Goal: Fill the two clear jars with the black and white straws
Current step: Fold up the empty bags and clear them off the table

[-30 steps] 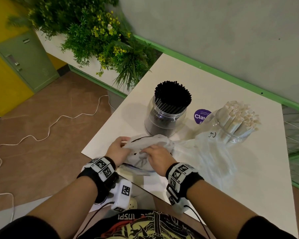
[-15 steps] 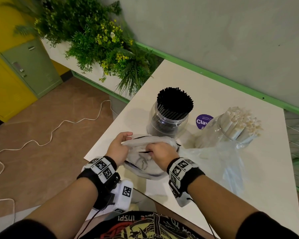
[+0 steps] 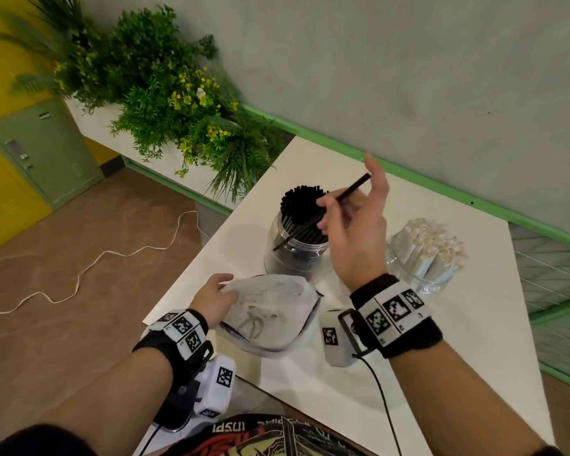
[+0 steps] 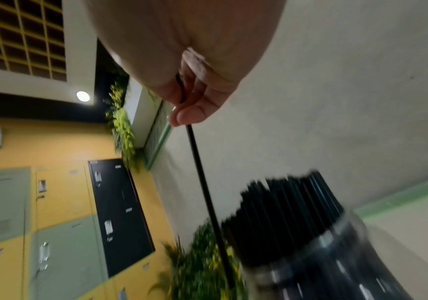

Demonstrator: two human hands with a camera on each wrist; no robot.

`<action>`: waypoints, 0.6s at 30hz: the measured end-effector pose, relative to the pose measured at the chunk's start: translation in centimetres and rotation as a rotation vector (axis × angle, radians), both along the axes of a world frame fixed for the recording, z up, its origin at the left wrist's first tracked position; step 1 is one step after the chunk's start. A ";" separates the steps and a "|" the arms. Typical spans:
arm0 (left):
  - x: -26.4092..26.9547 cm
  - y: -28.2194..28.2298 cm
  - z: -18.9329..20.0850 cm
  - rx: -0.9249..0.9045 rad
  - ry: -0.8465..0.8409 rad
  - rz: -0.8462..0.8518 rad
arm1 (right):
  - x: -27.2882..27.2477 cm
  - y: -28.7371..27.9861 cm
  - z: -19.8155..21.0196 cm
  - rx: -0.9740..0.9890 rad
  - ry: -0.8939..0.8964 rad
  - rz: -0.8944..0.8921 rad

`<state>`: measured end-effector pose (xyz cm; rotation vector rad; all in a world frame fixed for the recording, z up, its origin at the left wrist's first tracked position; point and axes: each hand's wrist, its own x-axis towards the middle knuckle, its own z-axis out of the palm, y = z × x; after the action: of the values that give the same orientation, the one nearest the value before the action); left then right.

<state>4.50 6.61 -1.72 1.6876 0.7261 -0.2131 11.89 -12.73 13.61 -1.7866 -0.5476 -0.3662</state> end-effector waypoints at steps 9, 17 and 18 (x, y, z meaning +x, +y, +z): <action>0.0 -0.1 0.5 -0.016 0.038 0.002 | 3.1 -1.3 1.9 -0.023 -0.063 -0.071; -0.1 0.1 0.6 -0.029 0.030 0.009 | 4.5 -0.7 -3.7 -0.870 -0.172 -0.145; -0.1 0.1 0.7 -0.018 0.027 0.010 | 4.2 -0.8 -3.9 -1.018 -0.147 -0.144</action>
<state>4.38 6.74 -1.05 1.6664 0.7508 -0.2353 16.06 -13.50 9.68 -2.8034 -0.7892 -0.3409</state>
